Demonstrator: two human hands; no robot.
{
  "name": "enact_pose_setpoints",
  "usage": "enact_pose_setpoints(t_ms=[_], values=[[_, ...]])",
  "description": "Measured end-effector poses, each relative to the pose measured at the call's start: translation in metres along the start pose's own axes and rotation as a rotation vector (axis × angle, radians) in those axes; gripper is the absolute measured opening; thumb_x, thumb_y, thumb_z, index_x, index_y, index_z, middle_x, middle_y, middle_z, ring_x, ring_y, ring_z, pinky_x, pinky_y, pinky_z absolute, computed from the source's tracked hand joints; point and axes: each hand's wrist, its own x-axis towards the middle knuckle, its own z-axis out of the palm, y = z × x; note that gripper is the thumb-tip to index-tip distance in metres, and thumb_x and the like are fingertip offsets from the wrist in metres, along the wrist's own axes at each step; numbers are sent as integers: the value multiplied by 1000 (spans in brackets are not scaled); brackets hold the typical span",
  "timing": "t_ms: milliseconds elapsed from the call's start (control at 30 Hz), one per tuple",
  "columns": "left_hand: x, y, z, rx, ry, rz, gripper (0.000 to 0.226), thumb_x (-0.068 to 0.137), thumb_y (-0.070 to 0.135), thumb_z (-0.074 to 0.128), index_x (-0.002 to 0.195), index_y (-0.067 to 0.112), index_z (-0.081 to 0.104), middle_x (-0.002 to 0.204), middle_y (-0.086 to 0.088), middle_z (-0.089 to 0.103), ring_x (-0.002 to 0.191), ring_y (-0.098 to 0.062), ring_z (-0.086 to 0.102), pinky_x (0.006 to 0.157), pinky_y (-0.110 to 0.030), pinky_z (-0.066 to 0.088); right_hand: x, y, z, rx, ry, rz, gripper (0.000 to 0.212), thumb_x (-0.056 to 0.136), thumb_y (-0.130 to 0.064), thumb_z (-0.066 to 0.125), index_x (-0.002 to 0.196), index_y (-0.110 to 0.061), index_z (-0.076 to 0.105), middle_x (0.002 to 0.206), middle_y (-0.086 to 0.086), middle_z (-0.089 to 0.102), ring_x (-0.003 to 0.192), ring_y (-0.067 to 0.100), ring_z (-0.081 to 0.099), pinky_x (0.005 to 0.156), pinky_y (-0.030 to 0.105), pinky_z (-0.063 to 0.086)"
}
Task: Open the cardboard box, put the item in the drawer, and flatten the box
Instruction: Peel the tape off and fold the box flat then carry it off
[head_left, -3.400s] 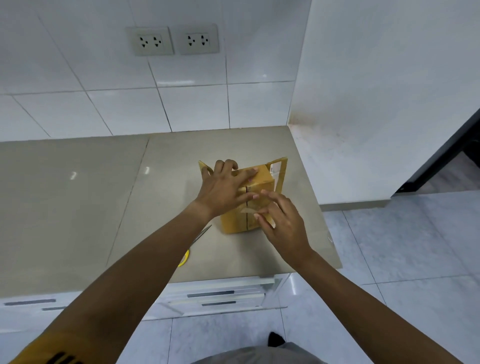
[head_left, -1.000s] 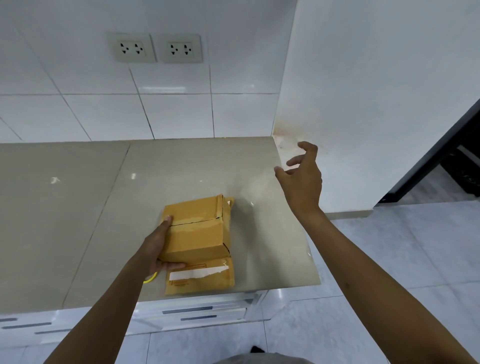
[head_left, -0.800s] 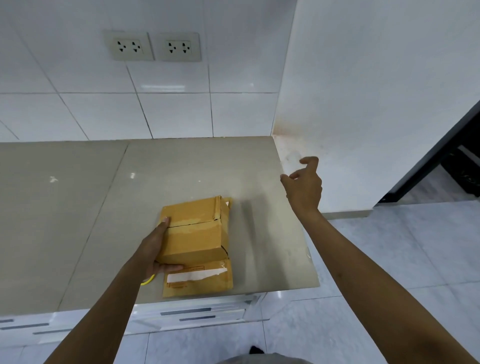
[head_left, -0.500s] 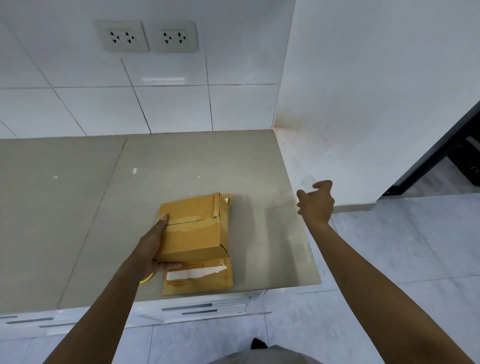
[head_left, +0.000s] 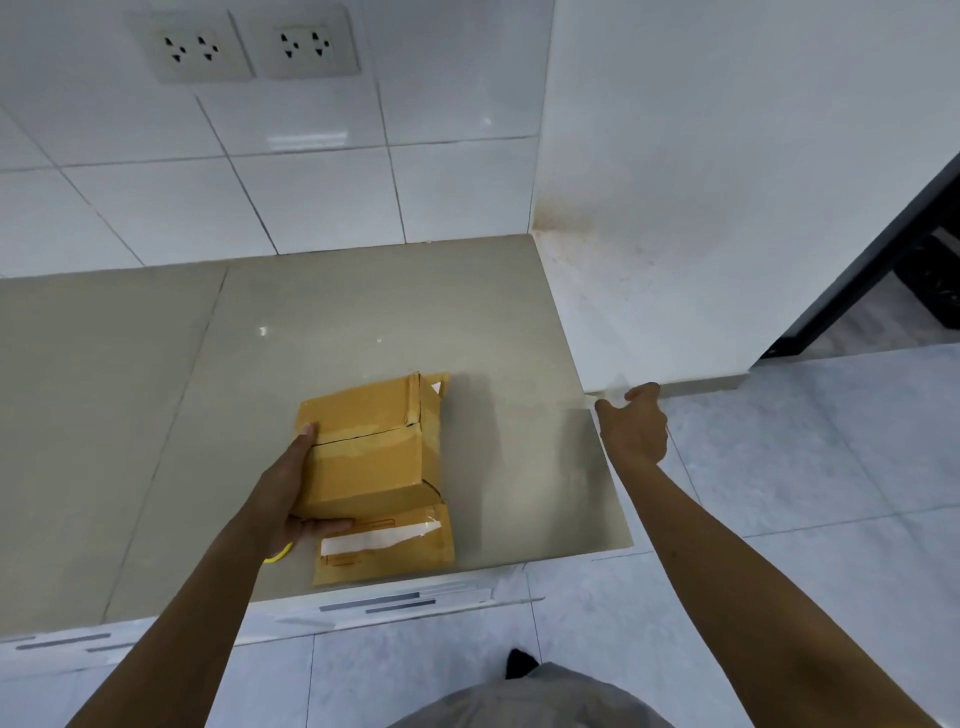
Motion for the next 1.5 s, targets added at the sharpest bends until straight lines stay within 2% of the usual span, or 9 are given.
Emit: enact_pose_setpoints(t_ms=[333,533,767,867,967,1100,1200,1333,1500], values=[[0,-1,2,21,1,2,72,79,66,59,134,26,35,124,-11,46,108,-41,52,65,-60,56,-3,16,5,-158,-35,-1,54,81,-43,70,113,-10,42,95,14,64,81,34,63,66,35,46],[2,-2,2,15,8,0,74,78,67,60,135,26,35,125,-11,46,108,-41,53,68,-61,56,-2,16,6,-222,-35,9,61,81,-48,69,120,-10,42,101,14,66,90,35,65,86,42,46],[-3,-1,5,8,9,5,69,78,66,61,130,26,37,122,-11,47,105,-40,53,63,-58,58,-3,15,4,-232,-34,54,86,80,-49,71,140,-8,26,124,18,56,100,39,63,92,45,40],[-8,0,6,44,18,18,70,75,69,62,125,24,40,121,-11,48,103,-38,55,64,-54,59,-9,11,5,-304,97,-72,83,83,-49,67,142,-5,28,138,21,41,114,41,53,92,48,38],[-12,8,7,202,62,98,61,76,68,62,116,24,48,117,-8,47,101,-34,53,72,-54,58,-30,-12,11,-207,199,-457,62,86,-39,64,136,-10,43,142,15,43,118,37,49,92,48,38],[-14,28,6,299,74,201,60,75,58,72,121,22,58,127,-5,44,114,-32,45,69,-56,58,-74,-60,27,87,-336,-933,49,92,-39,54,137,-22,46,141,0,48,126,21,48,102,45,42],[-11,41,7,325,103,290,61,78,48,73,131,27,52,138,-5,40,124,-34,40,76,-59,55,-102,-85,38,-27,-674,-937,53,93,-46,52,141,-25,42,143,-1,47,130,20,43,108,46,37],[-7,50,7,326,60,432,61,84,39,65,139,34,40,146,-6,37,126,-33,40,89,-56,47,-120,-80,49,-322,-627,-1007,60,90,-46,58,141,-21,40,141,6,46,125,29,43,101,45,41],[-12,38,-14,167,-139,553,68,78,32,58,142,37,38,150,0,29,138,-23,27,102,-60,40,-118,-68,46,-308,-589,-947,62,88,-43,62,141,-21,38,143,5,44,128,27,41,99,40,44]])
